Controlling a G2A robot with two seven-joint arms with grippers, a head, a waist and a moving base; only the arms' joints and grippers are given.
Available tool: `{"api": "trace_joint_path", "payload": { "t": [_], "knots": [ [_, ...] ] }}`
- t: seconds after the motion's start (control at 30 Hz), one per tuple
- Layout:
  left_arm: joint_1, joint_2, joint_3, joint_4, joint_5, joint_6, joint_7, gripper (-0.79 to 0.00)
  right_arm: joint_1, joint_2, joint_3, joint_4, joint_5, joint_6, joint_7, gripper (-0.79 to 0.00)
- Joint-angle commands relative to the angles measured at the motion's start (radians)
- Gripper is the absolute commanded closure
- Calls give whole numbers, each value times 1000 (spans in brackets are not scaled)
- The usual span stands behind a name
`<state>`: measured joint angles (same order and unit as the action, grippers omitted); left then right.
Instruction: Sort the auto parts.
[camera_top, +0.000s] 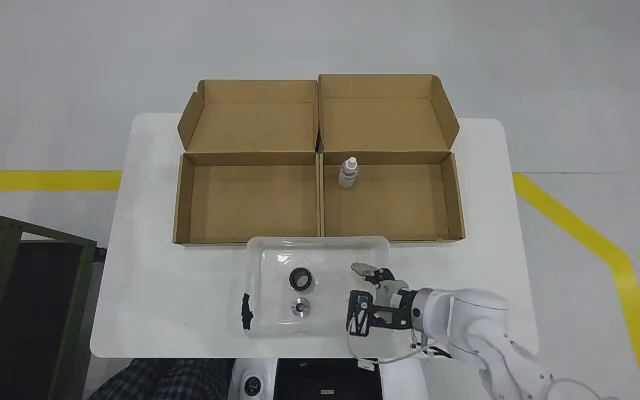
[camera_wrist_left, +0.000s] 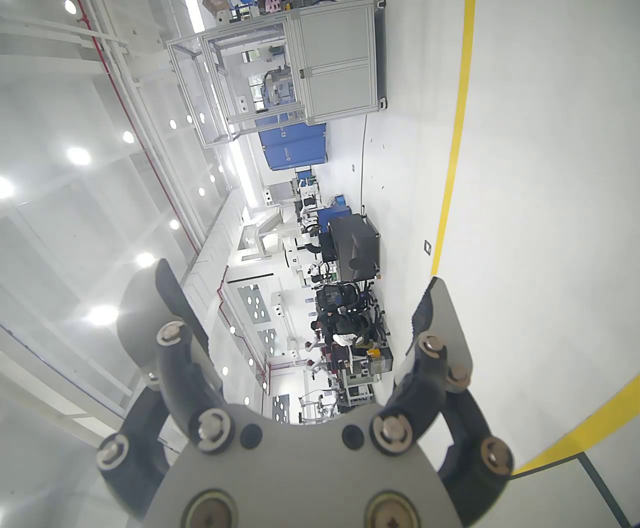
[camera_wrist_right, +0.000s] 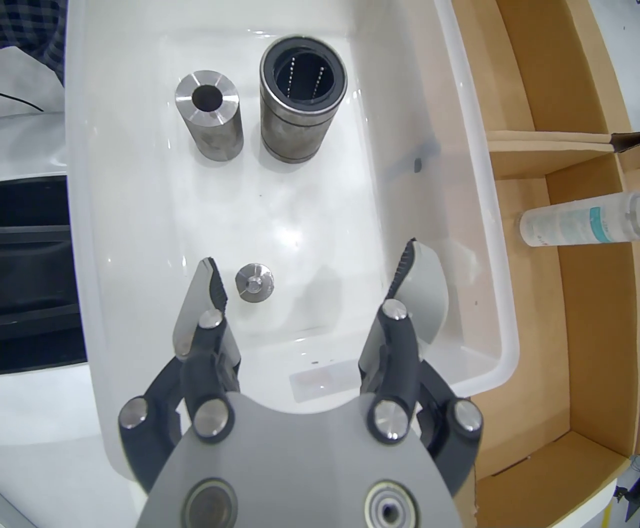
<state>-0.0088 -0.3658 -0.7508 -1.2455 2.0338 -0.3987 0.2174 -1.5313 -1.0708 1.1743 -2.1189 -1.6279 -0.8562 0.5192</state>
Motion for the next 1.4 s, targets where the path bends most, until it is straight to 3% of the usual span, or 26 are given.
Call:
{"api": "trace_joint_path", "payload": {
  "t": [0.0, 0.4, 0.83, 0.97, 1.1, 1.37],
  "knots": [
    [0, 0, 0, 0, 0, 0, 0, -785, 1, 1, -4, -2, -8, -2, 8, -459],
    [0, 0, 0, 0, 0, 0, 0, -785, 7, 6, -44, -22, -55, -17, 71, -456],
    [0, 0, 0, 0, 0, 0, 0, -785, 49, 1, -108, 11, -54, -10, 125, -363],
    [0, 0, 0, 0, 0, 0, 0, -785, 59, 0, -125, 20, -49, -13, 138, -271],
    [0, 0, 0, 0, 0, 0, 0, -785, 67, -1, -138, 26, -45, -14, 147, -12],
    [0, 0, 0, 0, 0, 0, 0, -785, 63, 3, -139, -4, -27, -11, 123, 0]
  ]
}}
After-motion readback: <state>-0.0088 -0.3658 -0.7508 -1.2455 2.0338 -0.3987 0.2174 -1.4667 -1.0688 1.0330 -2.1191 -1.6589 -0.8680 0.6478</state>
